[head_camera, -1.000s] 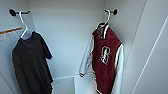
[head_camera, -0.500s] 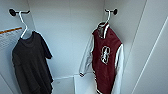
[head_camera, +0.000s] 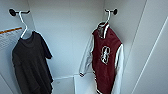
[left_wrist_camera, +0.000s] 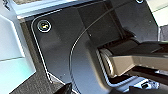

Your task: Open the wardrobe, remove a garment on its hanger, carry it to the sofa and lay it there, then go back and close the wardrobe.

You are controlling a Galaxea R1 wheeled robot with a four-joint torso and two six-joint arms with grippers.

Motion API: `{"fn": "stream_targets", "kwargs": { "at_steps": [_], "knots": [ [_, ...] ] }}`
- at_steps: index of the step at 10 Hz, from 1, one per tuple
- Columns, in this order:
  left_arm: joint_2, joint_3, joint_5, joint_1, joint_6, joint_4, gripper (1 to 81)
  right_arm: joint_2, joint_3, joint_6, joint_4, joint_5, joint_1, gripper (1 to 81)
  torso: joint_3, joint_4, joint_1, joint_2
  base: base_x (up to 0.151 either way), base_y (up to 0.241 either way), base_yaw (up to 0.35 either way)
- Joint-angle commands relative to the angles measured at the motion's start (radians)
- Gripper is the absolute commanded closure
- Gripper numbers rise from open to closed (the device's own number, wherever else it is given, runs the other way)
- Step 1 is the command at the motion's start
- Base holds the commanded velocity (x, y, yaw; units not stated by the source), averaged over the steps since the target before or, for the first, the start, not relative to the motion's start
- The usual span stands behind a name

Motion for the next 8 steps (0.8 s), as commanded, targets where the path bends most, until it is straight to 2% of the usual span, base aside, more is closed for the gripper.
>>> {"fn": "stream_targets", "kwargs": {
  "at_steps": [1, 4, 8],
  "knots": [
    [0.017, -0.029, 0.060, -0.096, 0.018, -0.007, 1.0, 0.005, 0.002, 0.001, -0.006, -0.056, 0.034, 1.0, 0.000, 0.000, 0.001, 0.000, 0.000, 0.000, 0.000],
    [-0.001, 0.019, 0.069, -0.177, 0.023, 0.056, 1.0, 0.005, 0.003, 0.001, -0.006, -0.056, 0.041, 1.0, 0.000, 0.000, 0.001, 0.000, 0.000, 0.000, 0.000],
    [-0.223, 0.392, 0.079, -0.323, 0.012, 0.047, 1.0, 0.003, 0.000, 0.001, -0.006, -0.056, 0.044, 1.0, 0.000, 0.000, 0.001, 0.000, 0.000, 0.000, 0.000]
  ]
}}
